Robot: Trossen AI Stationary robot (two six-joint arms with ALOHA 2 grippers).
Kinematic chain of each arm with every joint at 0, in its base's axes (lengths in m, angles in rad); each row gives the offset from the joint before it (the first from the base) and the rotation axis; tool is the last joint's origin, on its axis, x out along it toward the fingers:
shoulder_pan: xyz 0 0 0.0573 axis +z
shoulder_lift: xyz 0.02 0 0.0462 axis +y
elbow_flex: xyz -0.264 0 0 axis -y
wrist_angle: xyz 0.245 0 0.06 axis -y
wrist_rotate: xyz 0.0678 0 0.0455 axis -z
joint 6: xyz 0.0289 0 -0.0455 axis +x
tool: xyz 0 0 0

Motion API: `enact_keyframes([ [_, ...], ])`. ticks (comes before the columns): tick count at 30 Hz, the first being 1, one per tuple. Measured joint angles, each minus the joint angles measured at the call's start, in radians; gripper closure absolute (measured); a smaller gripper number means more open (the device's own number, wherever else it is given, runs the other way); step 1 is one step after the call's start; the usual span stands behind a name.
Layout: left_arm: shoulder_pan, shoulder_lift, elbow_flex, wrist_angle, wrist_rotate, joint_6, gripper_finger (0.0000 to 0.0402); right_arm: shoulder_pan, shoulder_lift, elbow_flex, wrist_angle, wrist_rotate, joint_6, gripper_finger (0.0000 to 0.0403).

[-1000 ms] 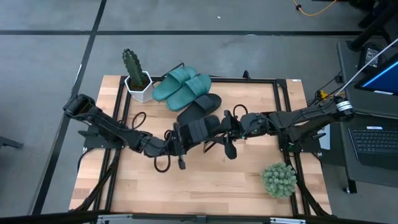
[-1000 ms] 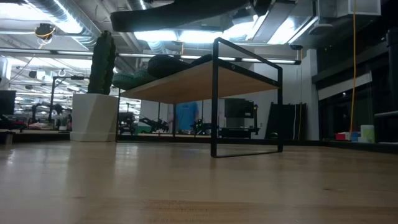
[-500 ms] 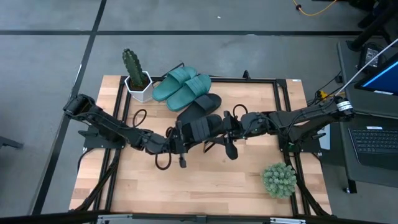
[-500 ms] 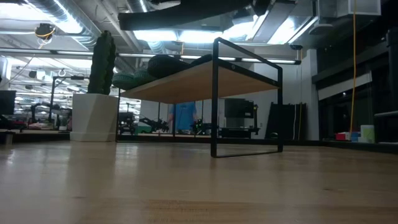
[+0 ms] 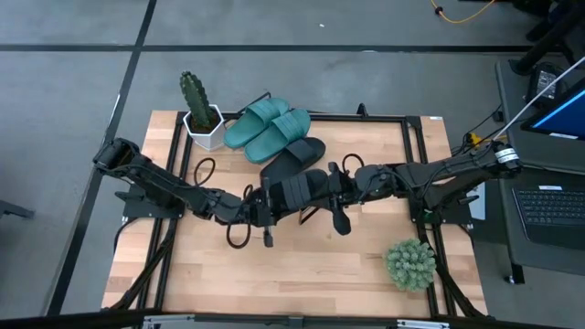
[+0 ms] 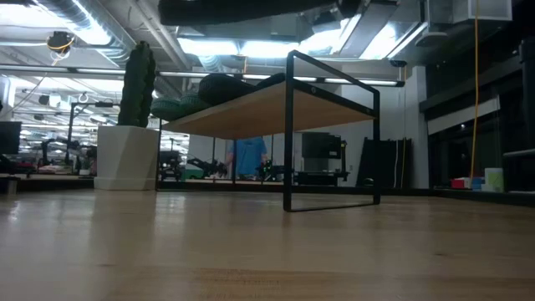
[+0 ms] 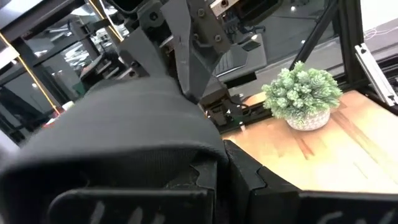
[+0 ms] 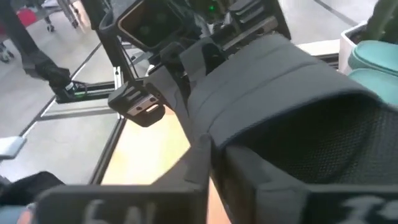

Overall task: Pick and place slides into the shelf
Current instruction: Put the black slipper onto the shelf

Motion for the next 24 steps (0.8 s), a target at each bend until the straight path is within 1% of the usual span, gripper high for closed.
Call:
enact_keyframes([
  [2, 0.000, 0.000, 0.000, -0.002, 0.000, 0.006, 0.0398, 0.000, 0.000, 0.000, 0.000, -0.001, -0.027, 0.0385],
  [3, -0.001, 0.000, 0.000, -0.003, -0.002, 0.010, 0.0397, 0.000, 0.000, 0.000, 0.000, -0.001, -0.045, 0.0390],
  [7, -0.001, 0.000, 0.001, -0.003, -0.010, 0.042, 0.0374, 0.002, 0.002, 0.000, 0.008, 0.024, -0.057, 0.0385],
  [11, 0.000, 0.000, 0.002, -0.001, -0.023, 0.043, 0.0338, 0.000, 0.004, 0.000, 0.007, 0.028, -0.080, 0.0392],
  [14, -0.010, -0.002, 0.003, 0.009, -0.033, 0.074, 0.0309, -0.004, -0.003, 0.017, -0.032, 0.024, -0.079, 0.0392],
  [16, -0.024, -0.002, 0.004, 0.029, -0.081, 0.105, 0.0291, -0.004, -0.017, 0.033, -0.061, 0.026, -0.080, 0.0392],
  [19, -0.055, -0.004, 0.005, 0.033, -0.188, 0.160, 0.0272, -0.004, -0.039, 0.071, -0.132, 0.034, -0.083, 0.0392],
  [24, -0.119, -0.004, 0.005, 0.027, -0.310, 0.224, 0.0270, -0.005, -0.064, 0.119, -0.261, 0.072, -0.083, 0.0392],
])
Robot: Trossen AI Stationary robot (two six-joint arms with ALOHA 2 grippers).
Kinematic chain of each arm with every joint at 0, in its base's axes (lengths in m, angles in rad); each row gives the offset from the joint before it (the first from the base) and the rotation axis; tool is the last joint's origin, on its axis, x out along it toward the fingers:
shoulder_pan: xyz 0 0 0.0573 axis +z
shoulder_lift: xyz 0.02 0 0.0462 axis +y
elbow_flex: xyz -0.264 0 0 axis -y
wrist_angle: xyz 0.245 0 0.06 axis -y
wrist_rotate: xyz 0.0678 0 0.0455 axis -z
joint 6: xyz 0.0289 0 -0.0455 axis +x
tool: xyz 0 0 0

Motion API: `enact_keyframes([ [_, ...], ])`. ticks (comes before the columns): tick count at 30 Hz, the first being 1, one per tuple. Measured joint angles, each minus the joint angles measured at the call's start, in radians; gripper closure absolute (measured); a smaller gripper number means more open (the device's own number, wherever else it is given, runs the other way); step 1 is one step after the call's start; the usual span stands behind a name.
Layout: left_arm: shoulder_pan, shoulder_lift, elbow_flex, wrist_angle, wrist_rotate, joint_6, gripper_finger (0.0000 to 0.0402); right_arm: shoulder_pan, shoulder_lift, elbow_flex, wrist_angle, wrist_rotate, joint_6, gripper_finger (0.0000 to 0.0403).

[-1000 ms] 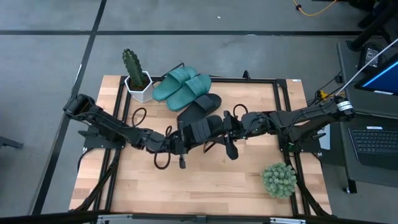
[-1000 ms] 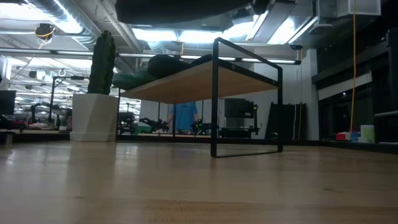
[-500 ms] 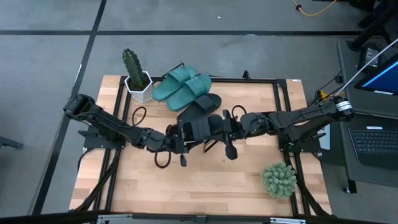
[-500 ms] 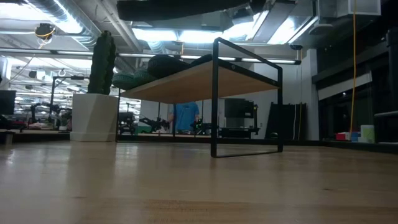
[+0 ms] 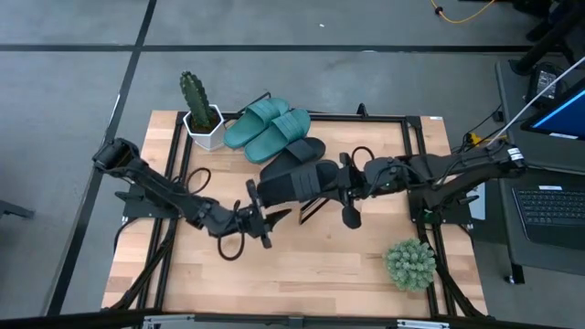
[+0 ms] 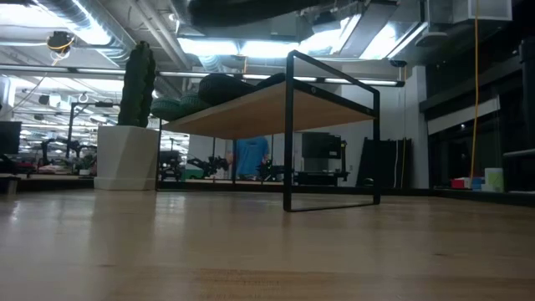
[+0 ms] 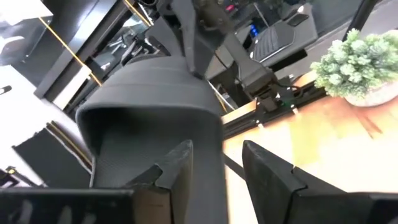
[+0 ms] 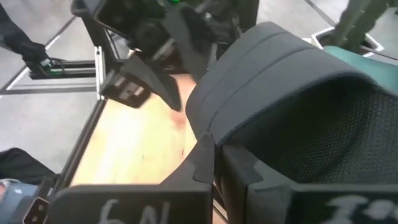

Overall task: Pick and place slides into the shelf
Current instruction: Put the black slipper onto the shelf

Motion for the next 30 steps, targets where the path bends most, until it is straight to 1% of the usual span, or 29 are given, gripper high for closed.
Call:
enact_keyframes([
  [4, -0.045, 0.000, -0.001, -0.003, -0.073, 0.003, 0.0290, 0.000, -0.027, 0.012, -0.049, 0.004, 0.005, 0.0392],
  [8, -0.085, 0.000, -0.001, -0.004, -0.106, 0.011, 0.0318, -0.013, -0.066, 0.012, -0.069, 0.000, 0.029, 0.0392],
  [11, -0.117, -0.007, -0.002, -0.005, -0.122, 0.002, 0.0346, -0.048, -0.106, 0.013, -0.102, -0.039, 0.059, 0.0393],
  [14, -0.143, -0.012, -0.002, -0.008, -0.125, -0.011, 0.0382, -0.093, -0.138, 0.014, -0.159, -0.076, 0.088, 0.0393],
  [16, -0.157, -0.014, -0.002, -0.006, -0.125, -0.014, 0.0396, -0.125, -0.156, 0.014, -0.194, -0.102, 0.094, 0.0393],
  [19, -0.171, -0.014, -0.003, -0.007, -0.129, -0.018, 0.0394, -0.183, -0.167, 0.014, -0.239, -0.177, 0.095, 0.0393],
  [26, -0.172, -0.014, -0.003, -0.010, -0.131, -0.046, 0.0400, -0.336, -0.155, 0.014, -0.306, -0.408, 0.082, 0.0393],
  [30, -0.172, -0.014, -0.003, -0.015, -0.131, -0.069, 0.0400, -0.396, -0.155, 0.014, -0.303, -0.505, 0.055, 0.0393],
])
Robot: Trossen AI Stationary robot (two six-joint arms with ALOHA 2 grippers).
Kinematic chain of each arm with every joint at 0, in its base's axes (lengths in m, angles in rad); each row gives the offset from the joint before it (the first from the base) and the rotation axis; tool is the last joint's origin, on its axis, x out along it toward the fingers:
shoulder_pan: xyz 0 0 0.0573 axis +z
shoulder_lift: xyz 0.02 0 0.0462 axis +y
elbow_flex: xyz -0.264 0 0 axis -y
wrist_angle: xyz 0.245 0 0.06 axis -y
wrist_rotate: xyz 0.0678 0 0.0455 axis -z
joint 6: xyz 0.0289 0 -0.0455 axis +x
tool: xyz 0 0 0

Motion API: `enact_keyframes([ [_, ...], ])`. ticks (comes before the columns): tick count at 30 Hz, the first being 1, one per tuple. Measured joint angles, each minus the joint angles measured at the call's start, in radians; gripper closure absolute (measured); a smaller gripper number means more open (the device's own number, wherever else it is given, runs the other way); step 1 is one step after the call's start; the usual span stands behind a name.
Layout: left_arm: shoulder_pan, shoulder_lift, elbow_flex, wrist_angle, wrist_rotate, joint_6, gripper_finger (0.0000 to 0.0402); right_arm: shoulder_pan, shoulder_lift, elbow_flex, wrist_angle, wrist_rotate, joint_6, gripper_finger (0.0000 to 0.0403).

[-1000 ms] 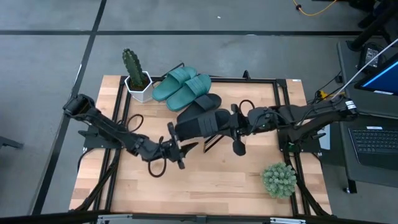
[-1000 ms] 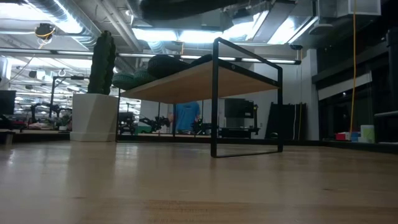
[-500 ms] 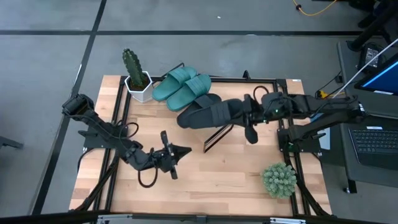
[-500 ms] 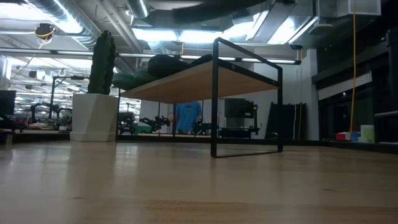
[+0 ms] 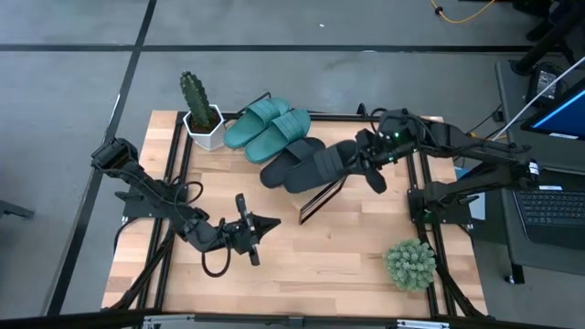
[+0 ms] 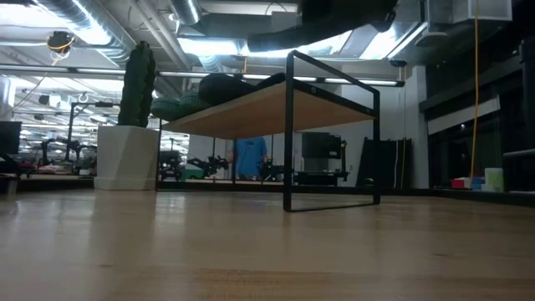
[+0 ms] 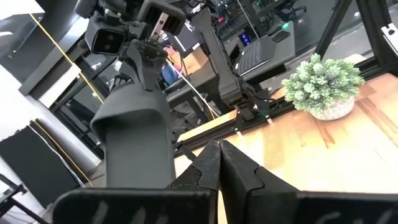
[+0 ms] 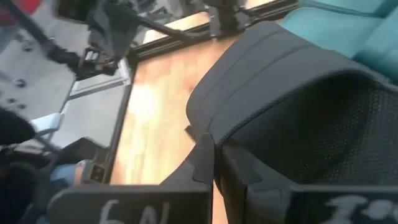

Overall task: Pick and place slides into the shelf
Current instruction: Put the black slipper onto the shelf

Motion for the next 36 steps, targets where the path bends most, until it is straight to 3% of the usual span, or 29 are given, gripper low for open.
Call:
enact_keyframes([
  [3, 0.001, 0.000, 0.000, 0.000, 0.000, 0.000, 0.0401, -0.027, 0.000, 0.000, -0.010, -0.073, -0.029, 0.0393],
  [14, 0.037, 0.000, 0.000, -0.005, 0.014, -0.023, 0.0401, -0.093, 0.100, 0.000, -0.075, -0.144, -0.135, 0.0393],
  [19, 0.043, 0.000, 0.000, -0.018, 0.034, -0.030, 0.0401, -0.138, 0.137, 0.000, -0.080, -0.227, -0.158, 0.0393],
  [36, 0.043, 0.000, 0.000, -0.025, 0.035, -0.030, 0.0401, -0.227, 0.143, 0.000, -0.078, -0.370, -0.184, 0.0393],
])
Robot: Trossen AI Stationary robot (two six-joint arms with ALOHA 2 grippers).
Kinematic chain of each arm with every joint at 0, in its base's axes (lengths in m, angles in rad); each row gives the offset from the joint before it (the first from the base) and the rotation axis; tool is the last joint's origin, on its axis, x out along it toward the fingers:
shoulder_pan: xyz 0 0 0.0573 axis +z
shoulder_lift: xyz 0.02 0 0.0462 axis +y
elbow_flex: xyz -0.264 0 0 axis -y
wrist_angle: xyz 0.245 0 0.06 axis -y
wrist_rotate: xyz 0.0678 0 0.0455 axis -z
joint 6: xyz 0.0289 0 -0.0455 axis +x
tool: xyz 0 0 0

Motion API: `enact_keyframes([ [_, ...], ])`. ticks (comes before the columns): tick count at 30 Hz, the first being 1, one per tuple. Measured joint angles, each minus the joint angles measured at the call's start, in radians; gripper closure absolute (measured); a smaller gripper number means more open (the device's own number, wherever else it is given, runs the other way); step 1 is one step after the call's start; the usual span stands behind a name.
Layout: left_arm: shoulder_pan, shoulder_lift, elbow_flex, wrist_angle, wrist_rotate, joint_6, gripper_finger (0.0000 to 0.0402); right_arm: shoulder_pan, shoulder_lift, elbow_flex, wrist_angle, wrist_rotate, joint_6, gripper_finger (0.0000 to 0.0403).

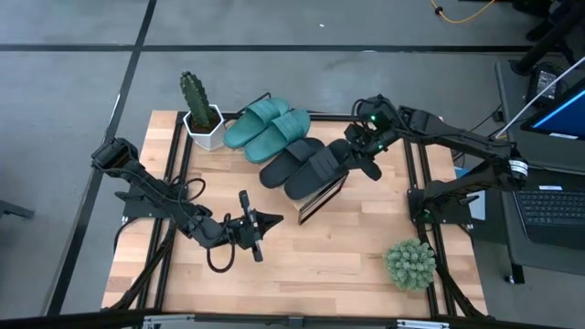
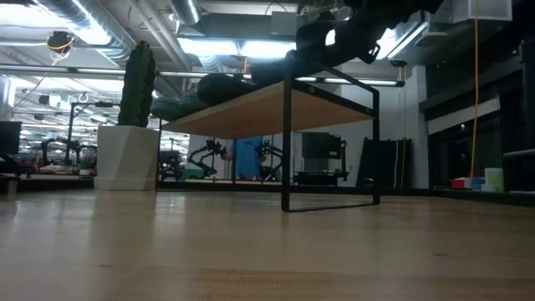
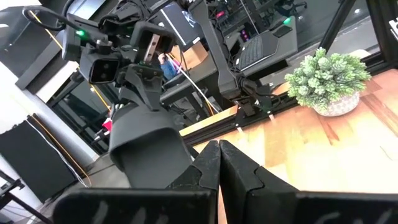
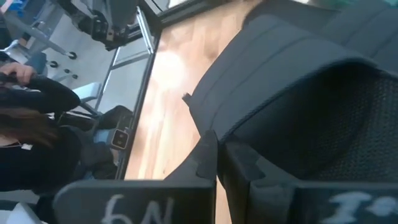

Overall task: Pick and place slides into the shelf
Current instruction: Put the black slipper onto the shelf

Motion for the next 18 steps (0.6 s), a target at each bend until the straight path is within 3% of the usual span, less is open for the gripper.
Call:
enact_keyframes([
  [18, 0.000, 0.000, 0.000, -0.012, 0.000, -0.019, 0.0401, -0.008, 0.108, 0.000, 0.007, -0.033, -0.016, 0.0394],
])
